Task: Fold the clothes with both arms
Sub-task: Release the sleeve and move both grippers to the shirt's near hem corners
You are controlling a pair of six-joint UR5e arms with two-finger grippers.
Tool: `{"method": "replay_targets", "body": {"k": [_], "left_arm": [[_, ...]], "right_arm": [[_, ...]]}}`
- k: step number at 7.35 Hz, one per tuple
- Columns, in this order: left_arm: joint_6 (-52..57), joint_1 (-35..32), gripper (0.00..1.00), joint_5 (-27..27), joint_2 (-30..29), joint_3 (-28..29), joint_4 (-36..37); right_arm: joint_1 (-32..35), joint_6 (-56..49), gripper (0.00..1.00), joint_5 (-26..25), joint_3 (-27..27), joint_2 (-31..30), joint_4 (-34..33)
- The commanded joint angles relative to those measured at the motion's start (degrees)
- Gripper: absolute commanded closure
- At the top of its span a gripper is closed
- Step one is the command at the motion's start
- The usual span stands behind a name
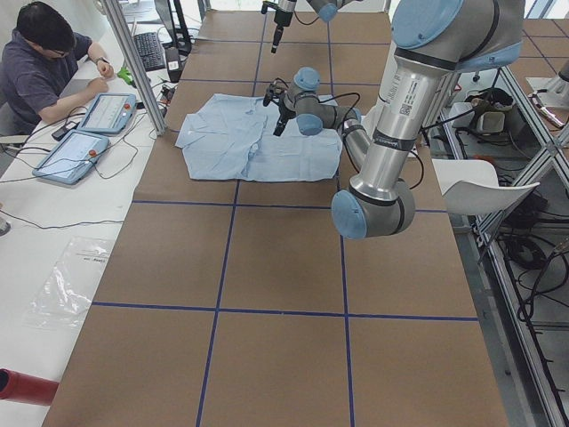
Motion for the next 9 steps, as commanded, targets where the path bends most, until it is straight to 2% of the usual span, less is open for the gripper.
{"method": "replay_targets", "body": {"k": [1,2,6,7,8,9], "left_arm": [[-11.8,7.9,0.0,6.0,8.1,-3.8,-0.1],[-13.5,11.1,0.0,8.2,10.0,-3.9,-0.1],[-15.0,15.7,0.01,9.8,16.0,-3.9,0.5],[-15.6,16.1,0.07,9.9,16.1,-3.8,0.6],[-16.6,16.8,0.17,10.0,16.1,-3.8,0.6],[-17.6,17.3,0.32,10.0,16.0,-3.8,0.6]], "right_arm": [[-14.1,11.5,0.0,-11.2,4.9,-5.1,0.3],[-17.1,12.5,0.0,-14.6,6.0,-5.7,0.3],[-17.8,12.6,0.0,-15.0,5.9,-5.8,0.2],[-17.8,12.6,0.0,-15.0,5.9,-5.8,0.2],[-17.8,12.6,0.0,-15.0,5.8,-5.8,0.2],[-17.8,12.6,0.0,-15.0,5.8,-5.8,0.2]]}}
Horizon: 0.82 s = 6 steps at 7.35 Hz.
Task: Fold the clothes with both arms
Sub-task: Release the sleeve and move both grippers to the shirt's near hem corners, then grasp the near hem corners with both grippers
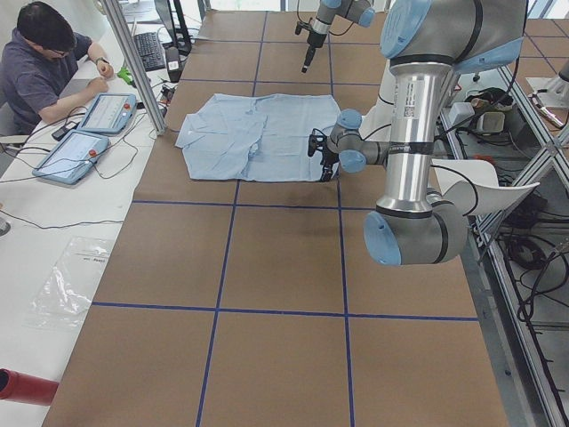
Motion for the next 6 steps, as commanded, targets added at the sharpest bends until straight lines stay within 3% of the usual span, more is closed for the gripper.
{"method": "replay_targets", "body": {"k": [1,5,6], "left_arm": [[-1.4,1.1,0.49,0.1,0.0,0.0,0.0],[-1.6,2.2,0.52,0.1,-0.1,-0.1,1.2],[-2.2,2.3,0.72,0.1,-0.1,-0.1,1.1]], "right_arm": [[-0.2,0.0,0.0,0.0,0.0,0.1,0.0],[-0.5,0.0,0.0,-0.1,-0.1,0.1,0.0],[-0.5,0.0,0.0,-0.1,-0.1,0.1,0.0]]}}
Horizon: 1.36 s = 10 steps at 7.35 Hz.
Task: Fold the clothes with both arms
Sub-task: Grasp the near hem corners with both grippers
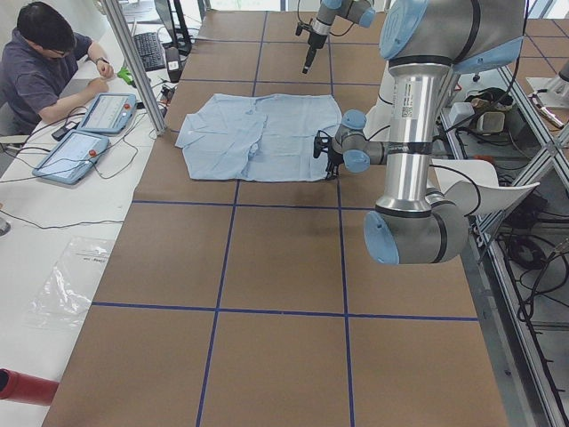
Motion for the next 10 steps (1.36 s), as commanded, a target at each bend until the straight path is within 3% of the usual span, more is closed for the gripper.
{"method": "replay_targets", "body": {"k": [1,3,6,8,9,10], "left_arm": [[-0.9,0.1,1.0,0.0,0.1,0.0,0.1],[-0.9,0.1,1.0,0.1,-0.1,-0.1,0.1],[-0.9,0.0,1.0,0.5,-0.4,-2.1,-0.1],[-0.9,0.1,1.0,3.2,-0.3,-2.4,-0.1],[-0.9,0.1,1.0,5.3,-0.1,-2.5,-0.1],[-0.9,0.1,1.0,5.4,-0.1,-2.5,-0.1]], "right_arm": [[-0.4,0.0,0.0,0.0,-0.2,-0.1,0.0],[-1.4,0.7,0.0,-0.4,-0.3,-0.9,0.1],[-9.4,7.8,0.01,-9.9,-0.2,-3.6,0.9],[-15.0,13.6,0.11,-15.3,-2.0,-5.0,1.5],[-17.1,16.9,0.23,-18.0,-4.1,-4.5,1.7],[-18.5,18.0,0.27,-19.6,-4.5,-4.5,1.7]]}}
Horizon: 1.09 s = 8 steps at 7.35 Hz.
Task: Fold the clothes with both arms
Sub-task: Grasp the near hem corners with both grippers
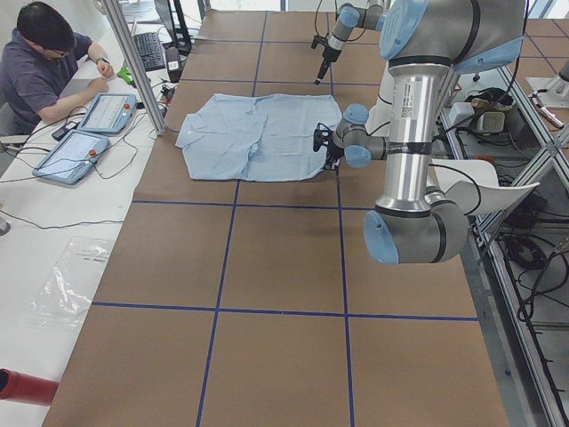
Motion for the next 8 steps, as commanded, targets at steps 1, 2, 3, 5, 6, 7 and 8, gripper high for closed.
{"method": "replay_targets", "body": {"k": [1,2,3,5,6,7,8], "left_arm": [[0.0,0.0,1.0,1.1,0.1,-0.1,0.0],[0.0,0.0,1.0,1.1,0.0,-0.2,-0.1],[0.0,0.0,1.0,1.7,0.1,-0.2,0.0],[0.0,0.0,1.0,2.1,0.1,-0.2,0.0],[0.0,0.0,1.0,2.2,0.1,-0.2,0.0],[0.0,0.0,1.0,2.2,0.1,-0.2,0.0],[0.0,0.0,1.0,2.2,0.1,-0.2,0.0]], "right_arm": [[-3.7,3.8,0.29,-3.7,-1.7,0.1,0.0],[-4.9,4.3,0.29,-5.0,-2.2,0.2,0.0],[-6.1,4.3,0.29,-5.8,-2.3,0.1,0.0],[-7.9,4.7,0.32,-8.0,-3.5,0.2,0.0],[-8.1,4.8,0.34,-8.0,-4.6,0.2,0.0],[-8.4,4.7,0.39,-8.0,-4.7,0.3,0.0],[-8.8,4.7,0.45,-8.1,-5.0,0.2,0.0]]}}
